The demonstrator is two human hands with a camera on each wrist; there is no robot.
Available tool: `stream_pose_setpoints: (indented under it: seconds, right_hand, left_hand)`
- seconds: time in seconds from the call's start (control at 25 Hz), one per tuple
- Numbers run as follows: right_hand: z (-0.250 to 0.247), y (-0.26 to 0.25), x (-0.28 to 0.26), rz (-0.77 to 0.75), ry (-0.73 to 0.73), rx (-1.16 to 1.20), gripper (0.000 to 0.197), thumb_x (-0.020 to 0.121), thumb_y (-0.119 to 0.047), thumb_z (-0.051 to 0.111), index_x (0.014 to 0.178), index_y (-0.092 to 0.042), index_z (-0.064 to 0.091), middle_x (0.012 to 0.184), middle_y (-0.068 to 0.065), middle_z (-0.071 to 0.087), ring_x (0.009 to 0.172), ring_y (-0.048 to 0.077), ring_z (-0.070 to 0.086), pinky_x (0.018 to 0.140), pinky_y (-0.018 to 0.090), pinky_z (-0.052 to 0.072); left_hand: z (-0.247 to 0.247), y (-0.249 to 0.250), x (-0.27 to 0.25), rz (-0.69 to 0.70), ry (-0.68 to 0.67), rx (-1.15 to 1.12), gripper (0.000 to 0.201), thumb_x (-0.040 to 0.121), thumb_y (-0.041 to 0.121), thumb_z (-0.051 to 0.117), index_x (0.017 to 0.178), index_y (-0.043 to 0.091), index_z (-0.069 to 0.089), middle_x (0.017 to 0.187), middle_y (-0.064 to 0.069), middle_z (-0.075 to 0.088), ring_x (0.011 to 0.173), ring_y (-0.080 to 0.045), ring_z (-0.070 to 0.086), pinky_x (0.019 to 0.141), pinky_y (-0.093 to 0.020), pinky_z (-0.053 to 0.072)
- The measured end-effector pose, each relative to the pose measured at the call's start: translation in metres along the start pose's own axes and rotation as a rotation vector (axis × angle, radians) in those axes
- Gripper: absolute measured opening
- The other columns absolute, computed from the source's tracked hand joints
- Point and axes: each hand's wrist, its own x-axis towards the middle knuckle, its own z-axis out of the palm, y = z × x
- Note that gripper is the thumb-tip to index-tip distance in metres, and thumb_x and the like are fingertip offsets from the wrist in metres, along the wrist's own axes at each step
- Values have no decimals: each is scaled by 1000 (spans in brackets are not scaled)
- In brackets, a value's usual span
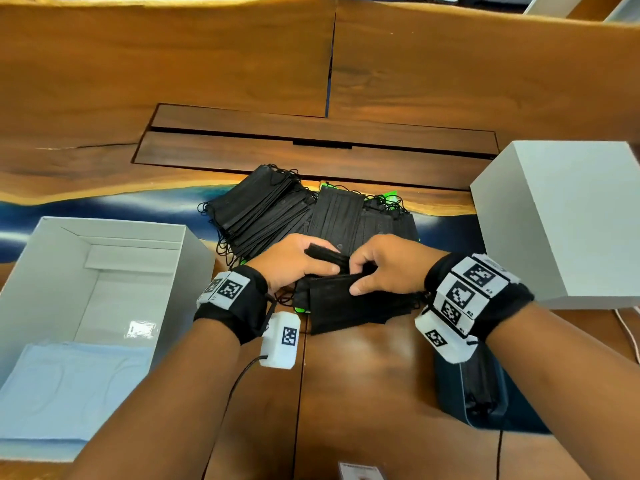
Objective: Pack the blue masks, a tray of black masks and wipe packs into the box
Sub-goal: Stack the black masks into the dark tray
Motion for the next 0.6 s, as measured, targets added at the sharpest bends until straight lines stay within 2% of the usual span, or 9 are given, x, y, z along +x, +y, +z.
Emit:
stream_pose_setpoints:
  seconds: [0.04,0.08,0.12,0.2,0.24,0.32,0.4,0.52,0.6]
  right_hand:
    - [2,3,1,16,20,75,16,86,-29,71,73,-22,64,81,-4,65,77,9,60,71,27,45]
    - [5,6,2,26,64,137,16,88,-29,70,75,-20,66,74,-4,63,68,7,57,66,24,43]
    - [8,11,4,40,115,201,19,89,-28,68,76,-14,67,72,-2,62,65,8,55,64,23,43]
    - [16,19,6,82,201,336,30,93,-28,62,75,-4,62,67,5,55,60,11,48,63,26,40]
    - [20,21,7,109,230,394,34,95,-28,60,71,-4,57,64,5,50,58,12,44,62,27,38]
    - [29,24,10,147,255,464,35,96,-26,58,65,-12,50,59,0,43,52,9,38,58,25,35]
    - [35,25,13,157,270,491,30,95,-24,59,68,-15,49,56,-4,43,48,5,37,56,24,34]
    - [40,27,17,181,308,591,10,94,-18,61,89,-17,52,65,-3,56,55,7,52,58,24,42]
    - [49,31,22,279,383,720,17,93,-20,62,106,-19,52,83,1,62,70,14,60,60,25,47]
  left_hand:
    - [0,-2,-1,-8,52,-108,17,87,7,69,104,6,72,100,-15,73,90,-22,68,89,-37,53]
    - [1,-3,-2,-22,98,-209,19,89,9,67,107,3,70,105,-19,72,94,-29,67,91,-43,53]
    - [3,-5,-5,-38,125,-290,20,92,12,64,108,2,70,107,-20,71,96,-33,66,86,-45,55]
    - [8,-10,-11,-69,122,-393,23,95,17,60,110,3,70,102,-19,72,89,-34,68,70,-42,59]
    - [10,-11,-14,-86,106,-409,23,95,19,59,109,4,70,99,-19,73,85,-35,69,65,-44,60]
    - [14,-13,-18,-118,97,-416,24,95,26,58,104,9,73,100,-22,73,86,-40,71,70,-56,59]
    - [16,-14,-15,-135,119,-445,27,98,31,54,101,13,74,101,-22,73,89,-41,70,73,-63,56]
    - [14,-20,-8,-198,144,-595,51,96,55,44,111,13,69,108,-19,72,98,-38,70,74,-61,56]
    - [17,-31,-4,-220,140,-739,68,87,71,38,122,17,63,116,-14,71,106,-34,68,79,-59,55]
